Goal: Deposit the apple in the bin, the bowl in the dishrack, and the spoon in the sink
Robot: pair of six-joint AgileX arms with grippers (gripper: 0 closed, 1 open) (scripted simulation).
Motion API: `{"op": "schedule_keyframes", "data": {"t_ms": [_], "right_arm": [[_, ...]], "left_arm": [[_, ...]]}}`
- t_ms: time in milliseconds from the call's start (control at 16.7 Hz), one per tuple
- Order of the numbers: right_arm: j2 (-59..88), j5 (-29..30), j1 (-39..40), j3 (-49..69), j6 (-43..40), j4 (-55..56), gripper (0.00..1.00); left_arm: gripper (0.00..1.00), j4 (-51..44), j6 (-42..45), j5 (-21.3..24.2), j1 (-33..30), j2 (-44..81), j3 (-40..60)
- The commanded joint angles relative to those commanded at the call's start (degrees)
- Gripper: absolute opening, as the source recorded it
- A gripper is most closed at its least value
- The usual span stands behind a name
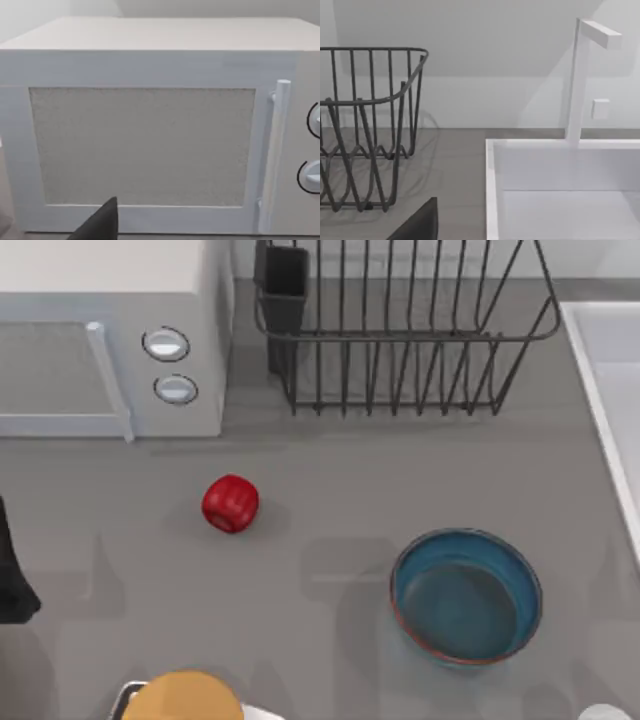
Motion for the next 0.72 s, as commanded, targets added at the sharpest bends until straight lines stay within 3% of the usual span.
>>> {"op": "schedule_keyframes", "data": {"t_ms": [360, 720], "right_arm": [[0.00, 0.00, 0.00, 0.00, 0.00, 0.00, 1.00], [0.00, 0.00, 0.00, 0.00, 0.00, 0.00, 1.00]], "left_arm": [[1.00, -4.07, -0.22, -0.51, -1.95, 5.96, 5.90], [1.00, -19.25, -1.31, -2.01, -9.13, 32.84, 29.83]]}}
